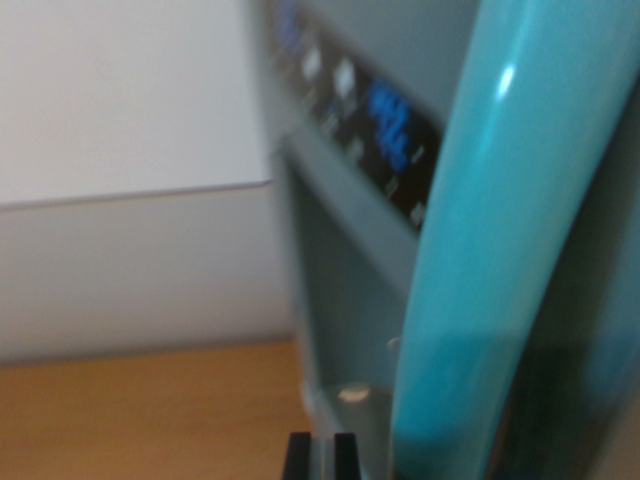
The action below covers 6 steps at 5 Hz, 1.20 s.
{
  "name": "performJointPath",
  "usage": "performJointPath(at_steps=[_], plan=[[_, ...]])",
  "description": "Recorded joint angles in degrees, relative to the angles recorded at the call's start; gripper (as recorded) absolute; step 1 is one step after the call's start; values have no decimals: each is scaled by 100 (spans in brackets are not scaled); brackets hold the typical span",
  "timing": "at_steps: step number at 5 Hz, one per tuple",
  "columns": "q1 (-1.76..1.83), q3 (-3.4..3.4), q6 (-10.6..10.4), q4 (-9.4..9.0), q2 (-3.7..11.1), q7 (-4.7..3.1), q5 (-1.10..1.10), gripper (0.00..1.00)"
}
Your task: Close fridge door
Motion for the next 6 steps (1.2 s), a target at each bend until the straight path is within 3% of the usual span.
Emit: performJointPath(at_steps=[1, 2, 3, 4, 5, 6], plan=[[0, 0, 0, 0, 0, 0, 0, 100], [0, -192, -1, 169, 126, 0, 0, 100], [0, -192, -1, 169, 126, 0, 0, 100], [0, -349, -2, 368, 349, 0, 0, 100], [0, -349, -2, 368, 349, 0, 0, 100], [0, -495, -3, 576, 606, 0, 0, 100]])
